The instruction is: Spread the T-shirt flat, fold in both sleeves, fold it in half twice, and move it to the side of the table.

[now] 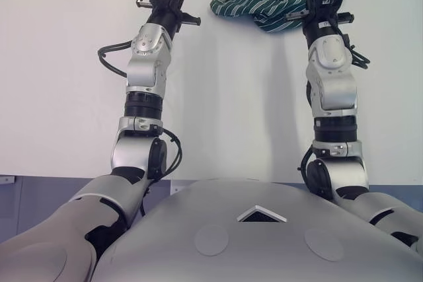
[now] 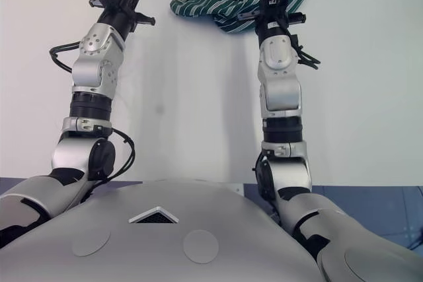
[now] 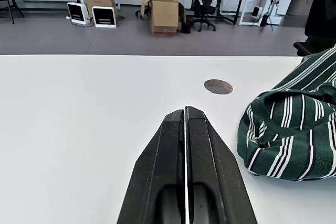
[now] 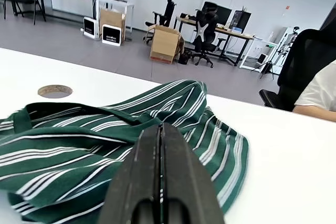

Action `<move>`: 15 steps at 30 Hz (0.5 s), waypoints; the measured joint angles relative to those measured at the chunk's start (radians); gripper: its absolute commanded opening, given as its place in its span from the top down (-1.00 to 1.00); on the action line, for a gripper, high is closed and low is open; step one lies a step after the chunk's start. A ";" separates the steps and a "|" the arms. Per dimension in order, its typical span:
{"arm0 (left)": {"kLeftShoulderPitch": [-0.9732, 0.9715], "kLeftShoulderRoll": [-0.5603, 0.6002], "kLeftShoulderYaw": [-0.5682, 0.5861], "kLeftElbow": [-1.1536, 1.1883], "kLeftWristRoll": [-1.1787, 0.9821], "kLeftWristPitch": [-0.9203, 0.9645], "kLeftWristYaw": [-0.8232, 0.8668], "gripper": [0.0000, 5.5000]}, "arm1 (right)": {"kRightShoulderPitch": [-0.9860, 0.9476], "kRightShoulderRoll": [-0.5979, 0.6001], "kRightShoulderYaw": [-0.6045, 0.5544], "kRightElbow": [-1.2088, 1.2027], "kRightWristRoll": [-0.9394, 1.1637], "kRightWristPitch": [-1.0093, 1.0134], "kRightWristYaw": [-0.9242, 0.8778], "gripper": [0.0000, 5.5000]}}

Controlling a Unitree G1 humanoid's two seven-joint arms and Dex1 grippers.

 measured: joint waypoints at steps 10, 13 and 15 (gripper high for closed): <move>-0.013 0.026 -0.078 -0.027 0.017 0.019 -0.140 0.98 | -0.426 -0.170 0.194 0.821 -0.137 -0.156 0.457 1.00; -0.002 0.071 -0.103 -0.090 0.004 0.084 -0.235 0.92 | -0.296 -0.219 0.283 0.573 -0.135 -0.176 0.675 1.00; 0.024 0.101 -0.119 -0.142 -0.005 0.134 -0.294 0.82 | -0.187 -0.248 0.319 0.359 -0.104 -0.159 0.782 1.00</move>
